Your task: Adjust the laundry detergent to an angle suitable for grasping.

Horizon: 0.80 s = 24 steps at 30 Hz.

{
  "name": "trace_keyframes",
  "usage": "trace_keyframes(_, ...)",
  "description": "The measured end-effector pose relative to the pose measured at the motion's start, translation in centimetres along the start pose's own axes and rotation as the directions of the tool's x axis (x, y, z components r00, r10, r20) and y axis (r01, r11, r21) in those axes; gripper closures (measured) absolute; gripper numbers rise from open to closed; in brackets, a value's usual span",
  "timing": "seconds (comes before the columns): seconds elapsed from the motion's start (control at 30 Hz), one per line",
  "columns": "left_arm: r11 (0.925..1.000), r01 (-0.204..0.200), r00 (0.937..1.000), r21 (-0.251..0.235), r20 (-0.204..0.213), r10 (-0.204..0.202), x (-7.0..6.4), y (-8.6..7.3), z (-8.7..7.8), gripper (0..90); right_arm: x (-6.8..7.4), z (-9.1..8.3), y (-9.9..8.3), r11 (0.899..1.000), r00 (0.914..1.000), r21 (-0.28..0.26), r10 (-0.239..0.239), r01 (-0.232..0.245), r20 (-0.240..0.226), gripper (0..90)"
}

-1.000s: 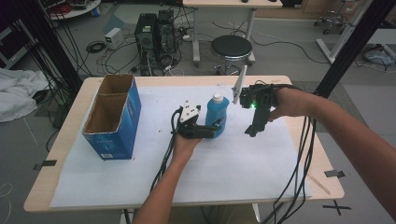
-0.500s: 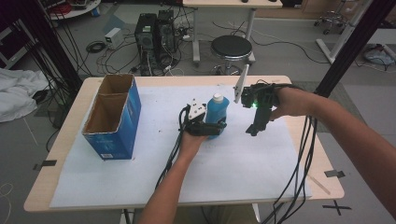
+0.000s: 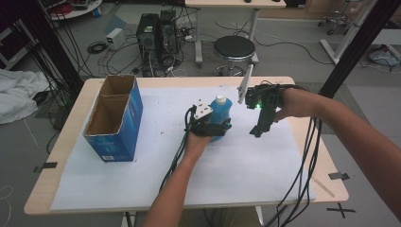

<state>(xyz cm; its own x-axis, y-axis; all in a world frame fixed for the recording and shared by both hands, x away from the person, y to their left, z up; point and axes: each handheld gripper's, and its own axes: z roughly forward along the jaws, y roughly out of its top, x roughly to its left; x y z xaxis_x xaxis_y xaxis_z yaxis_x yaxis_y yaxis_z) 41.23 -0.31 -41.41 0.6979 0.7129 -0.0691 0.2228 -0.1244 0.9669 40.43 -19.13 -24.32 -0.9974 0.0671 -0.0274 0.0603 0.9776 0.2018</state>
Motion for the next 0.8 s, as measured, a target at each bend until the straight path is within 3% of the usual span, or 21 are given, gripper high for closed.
trace_keyframes(0.2,0.9998,0.016,0.9998,-0.014,0.013,-0.015,-0.03,0.03,-0.02,14.3,0.02,0.01,-0.09,1.0,1.0,0.002,-0.001,0.001,0.001,2.7)
trace_keyframes(0.8,0.9999,0.007,1.0,-0.013,-0.002,-0.007,0.08,0.1,-0.17,21.8,0.08,-0.05,-0.09,1.0,0.9999,0.001,0.01,-0.01,0.001,2.7)
